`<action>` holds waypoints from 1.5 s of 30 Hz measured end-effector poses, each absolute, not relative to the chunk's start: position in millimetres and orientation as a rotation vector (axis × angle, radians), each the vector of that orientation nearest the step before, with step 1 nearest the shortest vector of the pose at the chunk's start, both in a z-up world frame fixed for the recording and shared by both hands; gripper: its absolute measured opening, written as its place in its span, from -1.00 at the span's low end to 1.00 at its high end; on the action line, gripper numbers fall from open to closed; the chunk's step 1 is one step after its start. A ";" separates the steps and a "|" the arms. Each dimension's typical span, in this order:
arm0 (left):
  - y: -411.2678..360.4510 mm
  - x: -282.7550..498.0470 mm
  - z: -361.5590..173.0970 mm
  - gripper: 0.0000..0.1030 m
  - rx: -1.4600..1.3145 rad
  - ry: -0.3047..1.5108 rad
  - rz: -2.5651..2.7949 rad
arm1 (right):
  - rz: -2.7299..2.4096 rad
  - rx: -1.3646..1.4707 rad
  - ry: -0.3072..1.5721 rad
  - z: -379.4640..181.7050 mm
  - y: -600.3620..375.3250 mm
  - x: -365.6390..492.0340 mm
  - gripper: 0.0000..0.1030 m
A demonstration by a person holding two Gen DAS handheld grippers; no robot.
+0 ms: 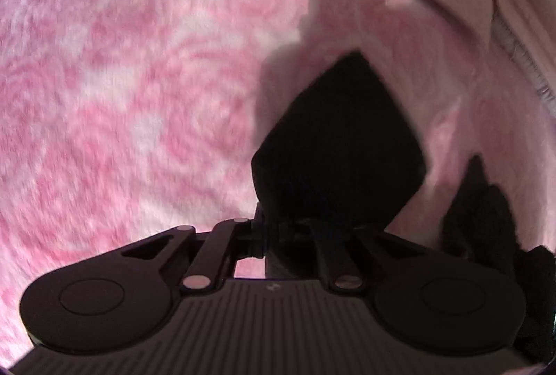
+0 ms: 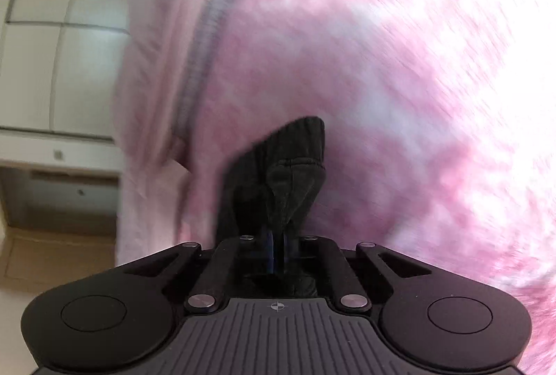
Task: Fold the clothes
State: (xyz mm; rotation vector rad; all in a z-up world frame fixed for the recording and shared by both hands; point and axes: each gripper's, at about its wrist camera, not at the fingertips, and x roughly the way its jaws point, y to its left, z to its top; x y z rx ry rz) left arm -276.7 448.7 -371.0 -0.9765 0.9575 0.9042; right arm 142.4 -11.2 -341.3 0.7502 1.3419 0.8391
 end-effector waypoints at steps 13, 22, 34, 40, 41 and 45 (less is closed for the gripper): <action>505.1 -320.9 -66.2 -0.88 -0.520 0.244 1.115 | 1.234 0.867 0.637 -47.6 150.0 170.1 -0.95; 387.0 -417.2 -87.6 -0.76 -0.613 0.211 1.104 | 1.209 0.784 0.495 -42.3 29.8 101.6 -0.94; 239.6 -554.1 -362.7 -0.54 -1.195 0.776 1.456 | 0.423 0.271 1.366 -316.4 -158.7 56.1 -0.33; 263.0 -532.4 -353.9 -0.31 -1.112 0.687 1.424 | 0.498 0.357 1.306 -334.6 -134.6 93.2 -0.12; 267.7 -529.2 -355.6 -0.31 -1.110 0.688 1.421 | 0.511 0.367 1.287 -336.1 -129.0 100.0 -0.12; 272.6 -530.7 -364.6 -0.31 -1.131 0.692 1.427 | 0.525 0.484 1.265 -353.4 -141.0 122.5 -0.12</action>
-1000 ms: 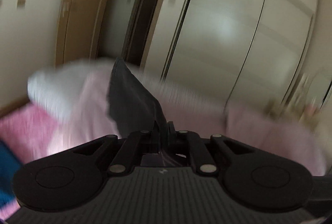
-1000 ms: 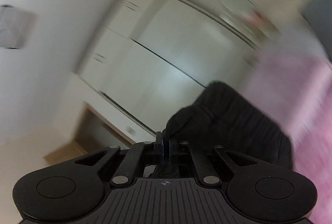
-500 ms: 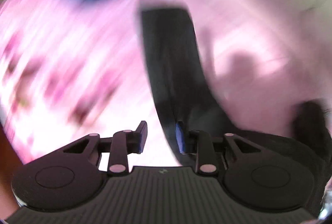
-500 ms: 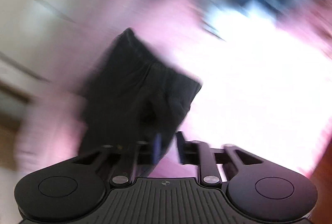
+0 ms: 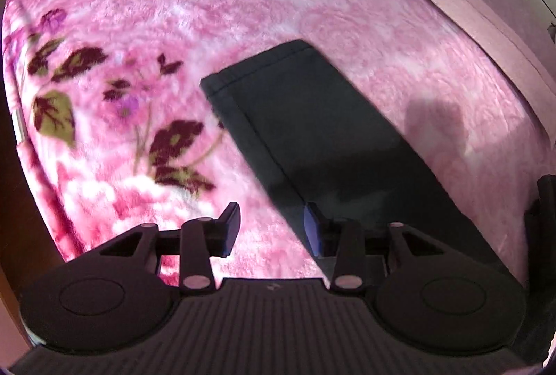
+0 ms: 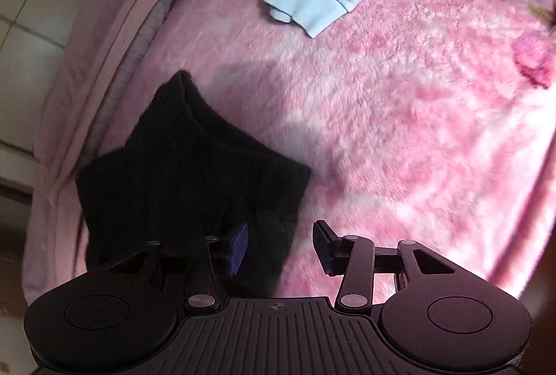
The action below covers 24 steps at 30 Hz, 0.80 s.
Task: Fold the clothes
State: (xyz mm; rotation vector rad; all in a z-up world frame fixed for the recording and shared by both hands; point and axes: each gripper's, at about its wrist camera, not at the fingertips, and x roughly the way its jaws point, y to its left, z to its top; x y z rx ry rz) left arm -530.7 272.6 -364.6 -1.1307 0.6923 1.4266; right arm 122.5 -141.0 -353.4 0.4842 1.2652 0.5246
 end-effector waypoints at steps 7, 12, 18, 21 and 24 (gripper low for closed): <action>266.8 -537.4 -372.9 -0.31 -1.171 0.682 1.470 | 0.465 0.580 1.375 -397.2 -124.9 138.1 -0.81; 274.8 -549.4 -367.2 -0.30 -1.181 0.636 1.508 | 0.486 0.368 1.250 -338.8 -117.9 139.1 -0.94; 290.8 -562.9 -370.4 -0.24 -1.185 0.592 1.547 | 0.420 0.285 1.222 -311.7 -134.6 164.1 -0.93; 301.4 -567.5 -376.3 -0.20 -1.174 0.605 1.575 | 0.362 0.321 1.313 -338.7 -140.0 172.8 -0.73; 311.4 -571.1 -384.1 -0.14 -1.176 0.613 1.586 | 0.364 0.378 1.318 -349.7 -144.2 167.1 0.04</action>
